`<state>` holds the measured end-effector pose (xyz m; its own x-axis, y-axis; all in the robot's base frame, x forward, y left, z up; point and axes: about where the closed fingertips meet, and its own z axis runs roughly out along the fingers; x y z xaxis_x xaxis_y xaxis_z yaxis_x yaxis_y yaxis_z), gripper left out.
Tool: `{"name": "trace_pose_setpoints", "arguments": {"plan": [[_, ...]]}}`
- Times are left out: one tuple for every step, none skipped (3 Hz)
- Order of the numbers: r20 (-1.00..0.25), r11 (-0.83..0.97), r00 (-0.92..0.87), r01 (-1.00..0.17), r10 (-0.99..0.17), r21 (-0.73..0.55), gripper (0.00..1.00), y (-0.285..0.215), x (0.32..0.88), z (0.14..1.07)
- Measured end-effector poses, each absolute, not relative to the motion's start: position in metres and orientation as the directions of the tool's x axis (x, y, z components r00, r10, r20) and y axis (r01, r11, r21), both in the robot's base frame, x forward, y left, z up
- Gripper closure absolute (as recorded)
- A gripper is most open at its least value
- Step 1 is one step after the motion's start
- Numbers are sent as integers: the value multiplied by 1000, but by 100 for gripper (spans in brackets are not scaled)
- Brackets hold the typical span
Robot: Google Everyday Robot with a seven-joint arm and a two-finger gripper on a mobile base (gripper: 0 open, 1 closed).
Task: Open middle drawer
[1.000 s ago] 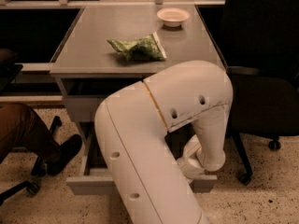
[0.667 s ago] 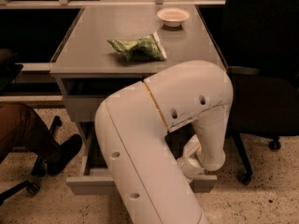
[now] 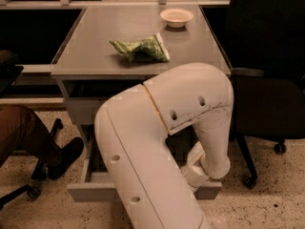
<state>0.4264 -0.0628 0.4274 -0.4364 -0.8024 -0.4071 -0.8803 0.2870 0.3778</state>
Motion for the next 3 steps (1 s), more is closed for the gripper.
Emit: {"name": "trace_pose_setpoints", "arguments": {"plan": [[-403, 289, -444, -875, -801, 389, 0, -65, 420, 429], [-398, 287, -448, -869, -801, 402, 0, -65, 413, 430], [-394, 284, -453, -864, -800, 417, 0, -64, 404, 431]]}}
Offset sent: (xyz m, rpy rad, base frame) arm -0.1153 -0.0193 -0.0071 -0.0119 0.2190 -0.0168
